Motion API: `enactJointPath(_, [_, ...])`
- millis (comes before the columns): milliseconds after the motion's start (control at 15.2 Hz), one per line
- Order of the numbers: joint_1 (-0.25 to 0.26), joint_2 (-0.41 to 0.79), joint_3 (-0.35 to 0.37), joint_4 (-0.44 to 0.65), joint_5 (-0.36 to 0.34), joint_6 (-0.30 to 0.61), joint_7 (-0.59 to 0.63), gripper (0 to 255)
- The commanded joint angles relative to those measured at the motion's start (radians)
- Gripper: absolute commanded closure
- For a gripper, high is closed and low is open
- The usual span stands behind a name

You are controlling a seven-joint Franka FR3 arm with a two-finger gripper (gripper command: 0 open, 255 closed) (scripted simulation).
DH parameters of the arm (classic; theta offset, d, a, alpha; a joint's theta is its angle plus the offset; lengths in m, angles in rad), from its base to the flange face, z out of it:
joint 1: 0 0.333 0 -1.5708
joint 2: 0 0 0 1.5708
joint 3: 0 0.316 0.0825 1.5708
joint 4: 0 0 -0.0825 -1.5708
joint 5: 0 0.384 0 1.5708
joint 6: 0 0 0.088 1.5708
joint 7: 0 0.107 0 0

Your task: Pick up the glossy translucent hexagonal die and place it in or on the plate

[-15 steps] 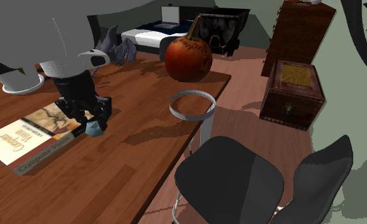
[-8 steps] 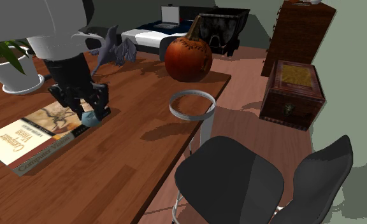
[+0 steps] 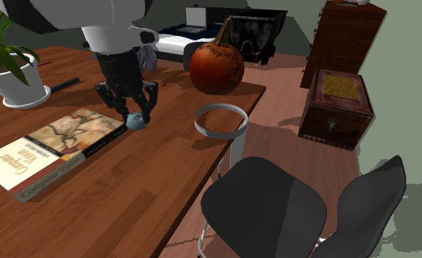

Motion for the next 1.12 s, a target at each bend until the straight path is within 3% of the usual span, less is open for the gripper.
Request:
enactJointPath(0, [-0.024,0.01,-0.012,0.019,-0.002,-0.007,-0.04,255])
enactJointPath(594, [-0.109,0.109,-0.071,0.185,-0.027,-0.067,-0.212,255])
enactJointPath(1056, [-0.136,0.259,-0.12,0.441,-0.062,-0.165,-0.343,255])
